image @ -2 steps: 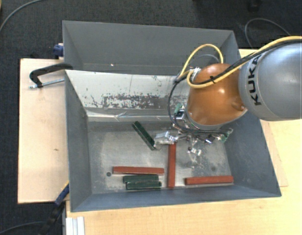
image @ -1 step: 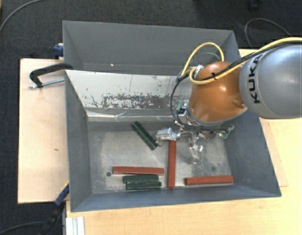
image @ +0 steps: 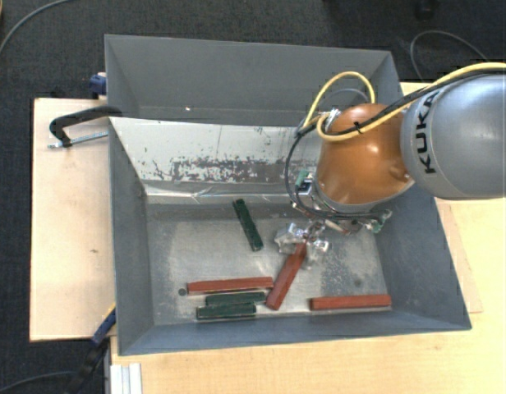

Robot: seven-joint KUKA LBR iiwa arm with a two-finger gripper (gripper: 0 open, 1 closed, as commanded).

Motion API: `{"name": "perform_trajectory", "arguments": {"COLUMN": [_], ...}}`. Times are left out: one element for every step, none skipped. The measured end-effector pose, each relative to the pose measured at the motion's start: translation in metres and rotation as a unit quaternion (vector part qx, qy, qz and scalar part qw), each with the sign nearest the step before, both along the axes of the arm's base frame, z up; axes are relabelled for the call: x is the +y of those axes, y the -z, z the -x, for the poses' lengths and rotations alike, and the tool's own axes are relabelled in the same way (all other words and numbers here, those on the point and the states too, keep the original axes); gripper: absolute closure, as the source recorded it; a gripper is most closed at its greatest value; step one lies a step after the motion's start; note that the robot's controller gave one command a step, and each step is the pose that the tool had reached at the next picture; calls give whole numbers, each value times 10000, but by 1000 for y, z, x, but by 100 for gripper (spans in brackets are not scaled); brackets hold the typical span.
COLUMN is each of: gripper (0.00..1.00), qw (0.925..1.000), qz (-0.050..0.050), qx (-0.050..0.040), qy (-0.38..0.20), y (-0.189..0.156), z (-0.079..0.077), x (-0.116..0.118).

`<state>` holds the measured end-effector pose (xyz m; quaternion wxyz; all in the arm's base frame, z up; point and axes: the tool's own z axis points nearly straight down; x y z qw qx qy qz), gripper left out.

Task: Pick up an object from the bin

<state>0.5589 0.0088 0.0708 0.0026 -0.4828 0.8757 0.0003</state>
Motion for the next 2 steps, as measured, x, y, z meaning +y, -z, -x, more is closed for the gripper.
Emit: {"name": "perform_trajectory", "arguments": {"gripper": [100, 100], "qw": [9584, 8869], "qz": [19, 38], "qx": [-16, -34], "qy": [-2853, -4619], "y": [0, -150], "z": [-4, -16], "x": [-59, -76]}}
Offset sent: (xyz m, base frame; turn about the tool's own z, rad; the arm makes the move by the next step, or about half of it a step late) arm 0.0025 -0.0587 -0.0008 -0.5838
